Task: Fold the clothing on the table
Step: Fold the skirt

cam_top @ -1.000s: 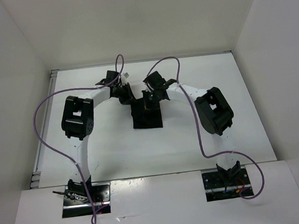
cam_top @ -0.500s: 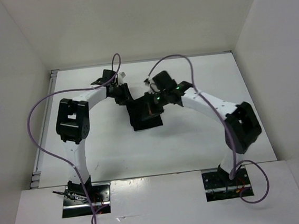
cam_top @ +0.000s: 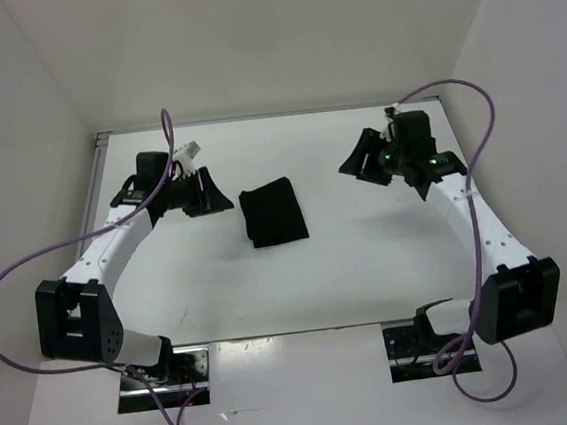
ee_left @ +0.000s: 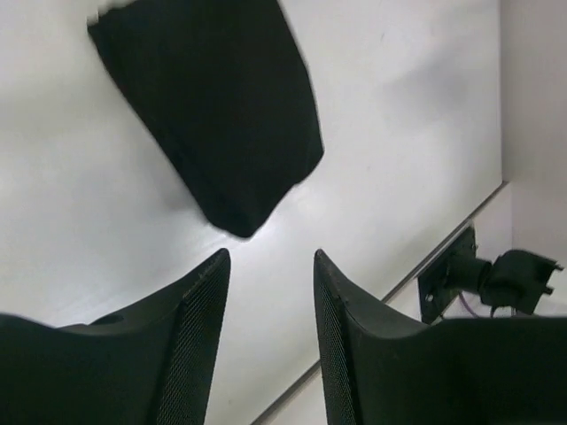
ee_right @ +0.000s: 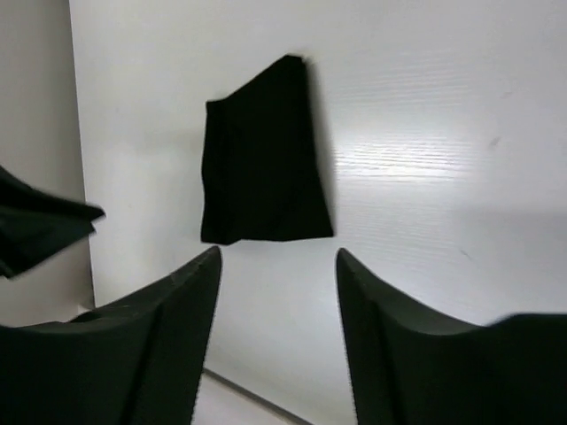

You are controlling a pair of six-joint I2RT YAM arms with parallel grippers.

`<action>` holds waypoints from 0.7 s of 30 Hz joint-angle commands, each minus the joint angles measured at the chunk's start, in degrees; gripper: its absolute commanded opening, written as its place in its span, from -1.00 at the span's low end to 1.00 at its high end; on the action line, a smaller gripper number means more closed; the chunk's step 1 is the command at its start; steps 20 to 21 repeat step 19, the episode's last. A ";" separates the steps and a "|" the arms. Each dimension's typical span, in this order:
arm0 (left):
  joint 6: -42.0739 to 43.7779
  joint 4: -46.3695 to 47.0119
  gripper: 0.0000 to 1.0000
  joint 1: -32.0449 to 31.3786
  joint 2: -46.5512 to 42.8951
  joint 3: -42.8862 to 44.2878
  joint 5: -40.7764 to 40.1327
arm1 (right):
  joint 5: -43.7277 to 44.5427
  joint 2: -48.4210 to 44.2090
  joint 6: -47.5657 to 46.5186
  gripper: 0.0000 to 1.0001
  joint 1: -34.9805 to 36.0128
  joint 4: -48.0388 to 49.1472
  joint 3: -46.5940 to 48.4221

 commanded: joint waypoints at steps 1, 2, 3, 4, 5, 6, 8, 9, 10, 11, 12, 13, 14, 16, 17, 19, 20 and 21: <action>1.90 0.23 0.01 -0.03 -4.55 -6.16 0.99 | -0.20 -7.20 -2.52 0.26 -5.71 -1.38 -4.42; 1.90 0.23 0.01 -0.03 -5.34 -7.22 -0.58 | -1.26 -8.43 -2.52 0.36 -6.86 -1.38 -7.22; 1.29 0.83 0.03 0.49 -6.83 -9.23 -1.12 | -3.27 -10.70 -3.05 0.46 -8.78 -0.60 -8.55; 1.28 0.84 0.03 0.50 -7.46 -10.12 -1.13 | -3.90 -11.77 -3.05 0.55 -9.59 -0.59 -9.70; 0.59 1.45 0.03 0.50 -7.46 -10.83 -1.82 | -3.90 -12.65 -3.05 0.74 -10.20 -0.59 -11.54; 0.58 2.15 0.06 0.50 -8.16 -11.44 -2.35 | -3.90 -14.23 -3.05 0.87 -10.73 -0.59 -12.16; -0.47 2.94 0.09 0.50 -8.17 -12.76 -2.36 | -3.90 -14.86 -3.05 0.97 -11.61 -0.59 -12.87; -0.47 2.95 0.14 0.50 -8.69 -12.77 -2.36 | -3.90 -15.64 -3.57 0.97 -11.61 -0.59 -13.48; -1.00 3.47 0.14 0.50 -8.69 -12.77 -2.36 | -3.90 -16.17 -3.58 0.97 -12.14 -0.59 -13.49; -1.00 3.48 0.14 0.50 -8.69 -12.77 -2.36 | -3.90 -16.18 -3.58 0.97 -12.14 -0.59 -14.01; -1.00 3.48 0.14 0.50 -8.69 -13.38 -2.36 | -3.90 -16.18 -3.58 0.97 -12.14 -0.59 -14.02; -1.00 3.48 0.14 0.50 -8.69 -13.38 -2.36 | -3.90 -15.48 -3.58 0.97 -12.14 -0.59 -14.02; -1.00 3.48 0.14 0.50 -8.69 -13.38 -2.36 | -3.90 -15.47 -3.58 0.97 -12.14 -1.11 -14.02; -1.00 3.48 0.14 0.50 -8.17 -13.38 -3.50 | -3.90 -14.95 -3.06 0.97 -12.14 -1.12 -15.24; -1.00 3.48 0.14 0.50 -8.17 -13.38 -4.20 | -3.90 -14.95 -3.05 0.97 -12.14 -1.12 -15.25; -1.53 2.96 0.14 0.50 -8.17 -13.38 -4.81 | -3.90 -15.56 -3.05 0.97 -12.14 -1.12 -15.86; -1.53 2.96 0.14 0.50 -8.17 -13.38 -4.81 | -3.90 -15.56 -3.05 0.97 -12.14 -1.12 -15.86; -1.53 2.96 0.14 0.50 -8.17 -13.38 -4.81 | -3.90 -15.56 -3.05 0.97 -12.14 -1.12 -15.86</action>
